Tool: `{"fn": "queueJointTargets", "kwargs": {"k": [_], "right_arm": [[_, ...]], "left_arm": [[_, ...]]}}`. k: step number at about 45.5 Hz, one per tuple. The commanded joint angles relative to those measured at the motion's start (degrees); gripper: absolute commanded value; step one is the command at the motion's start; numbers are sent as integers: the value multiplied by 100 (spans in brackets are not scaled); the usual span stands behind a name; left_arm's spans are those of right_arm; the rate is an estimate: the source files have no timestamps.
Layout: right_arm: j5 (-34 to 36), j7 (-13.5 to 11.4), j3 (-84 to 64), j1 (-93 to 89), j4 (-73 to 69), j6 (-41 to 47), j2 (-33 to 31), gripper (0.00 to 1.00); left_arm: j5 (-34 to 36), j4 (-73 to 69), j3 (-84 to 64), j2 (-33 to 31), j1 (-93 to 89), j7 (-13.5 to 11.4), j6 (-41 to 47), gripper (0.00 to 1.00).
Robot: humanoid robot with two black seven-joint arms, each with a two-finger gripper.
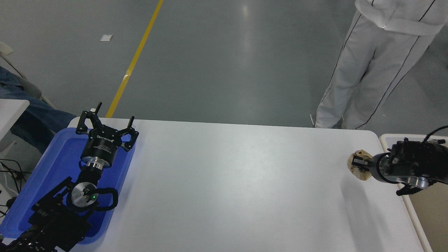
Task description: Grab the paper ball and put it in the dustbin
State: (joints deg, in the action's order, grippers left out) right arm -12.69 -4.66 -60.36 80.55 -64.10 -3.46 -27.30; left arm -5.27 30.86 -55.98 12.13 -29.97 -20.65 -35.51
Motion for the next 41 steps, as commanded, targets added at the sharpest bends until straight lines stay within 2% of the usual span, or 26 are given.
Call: {"fn": "queueJointTargets", "kwargs": {"k": [1,8,10,16,31,41], "right_arm": [[-436,0,-362,1268,-1288,767,-469,0],[-427,9,-582,2332,-1491,2014,-645,0],[-427,0,-740,2824,-1500,2735,-680,0],[-427,0,-995,3598,-1526,3562,-680,0],[-409,18,-1496,5663,-2106,4819,-531,0],[-409,18,-1496,6297,-2212,4846,-434,0]], "left_arm": [[0,-1,0,0,0,9,0,100],[0,-1,8,0,0,9,0,100],[0,-1,8,0,0,9,0,100],[0,-10,8,0,0,9,0,100],[0,-1,0,0,0,0,0,100],[0,-1,0,0,0,0,9,100]]}}
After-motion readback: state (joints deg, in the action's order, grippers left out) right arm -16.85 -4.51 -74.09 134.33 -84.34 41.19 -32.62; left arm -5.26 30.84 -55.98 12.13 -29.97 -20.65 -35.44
